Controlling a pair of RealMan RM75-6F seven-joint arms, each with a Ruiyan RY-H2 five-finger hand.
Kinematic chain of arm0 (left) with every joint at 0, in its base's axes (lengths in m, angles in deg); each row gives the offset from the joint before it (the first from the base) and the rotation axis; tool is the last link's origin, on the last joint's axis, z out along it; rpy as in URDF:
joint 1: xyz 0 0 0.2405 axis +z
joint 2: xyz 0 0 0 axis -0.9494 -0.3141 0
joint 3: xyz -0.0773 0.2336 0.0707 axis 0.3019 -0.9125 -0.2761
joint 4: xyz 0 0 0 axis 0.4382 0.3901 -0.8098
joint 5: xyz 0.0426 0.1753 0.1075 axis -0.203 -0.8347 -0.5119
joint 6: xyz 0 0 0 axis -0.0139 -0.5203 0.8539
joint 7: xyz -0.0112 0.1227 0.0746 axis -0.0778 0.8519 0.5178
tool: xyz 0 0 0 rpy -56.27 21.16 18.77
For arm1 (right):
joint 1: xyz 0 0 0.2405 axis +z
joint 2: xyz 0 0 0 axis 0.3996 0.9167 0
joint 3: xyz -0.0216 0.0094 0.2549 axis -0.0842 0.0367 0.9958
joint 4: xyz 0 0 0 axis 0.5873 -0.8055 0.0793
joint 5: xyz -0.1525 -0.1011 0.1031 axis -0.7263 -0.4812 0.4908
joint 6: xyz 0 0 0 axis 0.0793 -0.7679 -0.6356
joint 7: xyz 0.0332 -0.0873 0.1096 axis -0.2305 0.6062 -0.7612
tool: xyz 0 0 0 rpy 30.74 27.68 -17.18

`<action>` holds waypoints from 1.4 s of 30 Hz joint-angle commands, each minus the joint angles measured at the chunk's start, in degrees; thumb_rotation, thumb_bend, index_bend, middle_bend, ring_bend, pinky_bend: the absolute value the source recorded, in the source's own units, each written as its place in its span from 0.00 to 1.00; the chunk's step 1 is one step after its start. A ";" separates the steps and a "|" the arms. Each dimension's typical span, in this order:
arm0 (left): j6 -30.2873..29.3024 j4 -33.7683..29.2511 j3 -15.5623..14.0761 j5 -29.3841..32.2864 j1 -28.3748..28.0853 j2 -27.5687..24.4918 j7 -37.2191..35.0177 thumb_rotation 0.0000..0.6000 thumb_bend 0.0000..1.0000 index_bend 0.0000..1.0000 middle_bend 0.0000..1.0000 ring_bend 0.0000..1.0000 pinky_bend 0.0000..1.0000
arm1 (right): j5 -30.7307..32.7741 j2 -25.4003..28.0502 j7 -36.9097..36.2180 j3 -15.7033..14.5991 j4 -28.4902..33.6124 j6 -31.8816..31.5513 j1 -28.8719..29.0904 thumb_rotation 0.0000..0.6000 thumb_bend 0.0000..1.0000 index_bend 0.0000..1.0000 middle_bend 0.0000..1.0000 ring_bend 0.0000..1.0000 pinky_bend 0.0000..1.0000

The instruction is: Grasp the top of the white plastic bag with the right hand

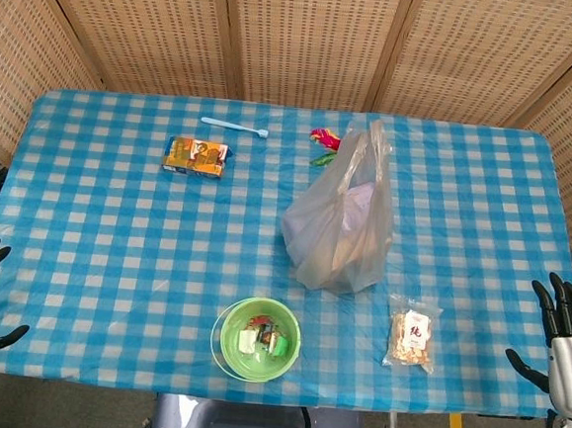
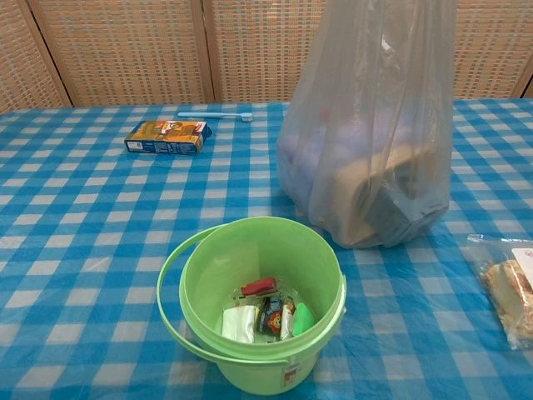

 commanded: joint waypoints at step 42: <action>9.61 -0.77 4.80 11.80 -4.90 1.74 4.43 1.00 0.00 0.00 0.00 0.00 0.00 | 1.47 20.68 -69.01 13.82 9.49 46.40 37.66 1.00 0.00 0.06 0.00 0.00 0.00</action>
